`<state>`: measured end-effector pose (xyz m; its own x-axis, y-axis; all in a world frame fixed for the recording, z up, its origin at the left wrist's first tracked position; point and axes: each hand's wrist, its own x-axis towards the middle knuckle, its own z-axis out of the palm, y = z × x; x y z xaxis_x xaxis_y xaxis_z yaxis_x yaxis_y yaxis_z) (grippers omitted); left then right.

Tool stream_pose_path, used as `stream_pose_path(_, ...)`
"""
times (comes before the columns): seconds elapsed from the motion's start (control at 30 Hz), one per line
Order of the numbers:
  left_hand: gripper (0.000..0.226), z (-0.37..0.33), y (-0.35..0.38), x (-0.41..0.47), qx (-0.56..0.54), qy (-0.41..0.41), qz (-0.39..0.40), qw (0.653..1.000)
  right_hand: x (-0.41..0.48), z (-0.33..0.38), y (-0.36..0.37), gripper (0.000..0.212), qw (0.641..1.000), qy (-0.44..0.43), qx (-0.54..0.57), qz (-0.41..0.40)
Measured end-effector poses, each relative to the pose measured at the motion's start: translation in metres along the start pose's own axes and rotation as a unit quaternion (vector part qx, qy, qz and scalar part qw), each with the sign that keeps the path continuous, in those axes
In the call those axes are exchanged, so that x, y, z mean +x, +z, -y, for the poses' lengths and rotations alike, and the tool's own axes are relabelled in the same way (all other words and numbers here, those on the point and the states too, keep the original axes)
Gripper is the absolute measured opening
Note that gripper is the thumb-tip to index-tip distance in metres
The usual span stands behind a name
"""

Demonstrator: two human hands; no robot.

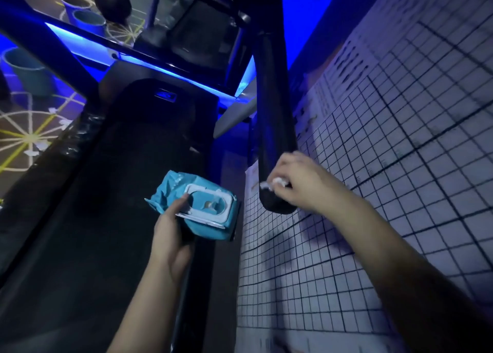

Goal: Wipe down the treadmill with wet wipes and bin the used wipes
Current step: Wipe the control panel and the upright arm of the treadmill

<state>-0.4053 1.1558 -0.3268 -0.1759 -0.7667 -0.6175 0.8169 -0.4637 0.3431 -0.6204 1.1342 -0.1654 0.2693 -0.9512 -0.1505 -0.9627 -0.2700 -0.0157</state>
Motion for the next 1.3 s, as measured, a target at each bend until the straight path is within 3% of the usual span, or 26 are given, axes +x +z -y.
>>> stream_pose_path(0.07,0.036,0.0,0.004,0.005,0.0,-0.001,0.003,1.0,-0.012,0.006,-0.008,0.011,0.996,-0.031,0.04,0.067)
stream_pose_path(0.1,0.033,0.0,0.006,0.007,0.001,-0.002,0.006,1.0,-0.014,0.007,-0.011,0.008,0.993,-0.027,0.104,0.055)
stream_pose_path(0.2,0.033,-0.001,0.011,0.01,-0.002,-0.008,0.015,1.0,0.005,-0.005,-0.023,0.006,0.959,0.045,0.257,-0.112)
stream_pose_path(0.27,0.036,0.0,0.012,0.011,-0.009,-0.01,0.019,1.0,0.023,-0.016,-0.025,0.008,0.962,0.08,0.202,-0.166)
stream_pose_path(0.37,0.037,-0.002,0.013,0.013,-0.02,-0.007,0.028,0.999,0.027,-0.02,-0.018,0.009,0.998,0.022,0.039,-0.052)
stream_pose_path(0.5,0.037,-0.009,0.008,0.017,-0.024,-0.005,0.036,0.999,0.009,0.0,-0.026,0.008,0.993,-0.042,0.004,0.114)
stream_pose_path(0.57,0.04,-0.013,0.005,0.022,-0.032,-0.002,0.033,0.999,0.016,0.012,-0.03,0.009,0.99,-0.036,0.102,0.09)
stream_pose_path(0.63,0.042,-0.016,0.001,0.025,-0.036,0.004,0.028,0.999,0.039,0.015,-0.026,0.007,0.986,-0.013,0.164,0.002)
stream_pose_path(0.7,0.042,-0.018,-0.003,0.026,-0.038,0.005,0.023,0.999,0.072,0.011,-0.019,0.011,0.997,-0.006,0.067,-0.044)
stream_pose_path(0.73,0.042,-0.019,-0.005,0.025,-0.039,0.005,0.021,0.999,0.087,0.007,-0.016,0.014,0.999,-0.007,-0.024,-0.031)
stream_pose_path(0.8,0.04,-0.019,-0.01,0.025,-0.039,0.005,0.018,0.999,0.104,0.003,-0.012,0.019,0.979,-0.009,-0.199,0.049)
stream_pose_path(0.87,0.039,-0.018,-0.015,0.026,-0.043,0.004,0.015,0.999,0.102,0.005,-0.013,0.021,0.956,-0.001,-0.265,0.126)
stream_pose_path(0.97,0.042,-0.016,-0.025,0.031,-0.056,0.0,0.011,0.998,0.071,0.018,-0.021,0.012,0.964,-0.014,-0.2,0.175)
stream_pose_path(1.07,0.042,-0.014,-0.026,0.036,-0.062,-0.003,0.013,0.998,0.038,0.029,-0.03,0.011,0.96,0.003,-0.022,0.277)
stream_pose_path(1.13,0.039,-0.013,-0.023,0.037,-0.062,-0.002,0.016,0.998,0.039,0.027,-0.031,0.009,0.967,0.024,0.111,0.23)
stream_pose_path(1.2,0.037,-0.012,-0.02,0.038,-0.068,0.0,0.021,0.998,0.059,0.015,-0.029,0.01,0.98,0.061,0.158,0.105)
stream_pose_path(1.3,0.038,-0.011,-0.018,0.042,-0.078,0.001,0.028,0.997,0.095,-0.002,-0.021,0.011,0.995,0.087,0.049,-0.021)
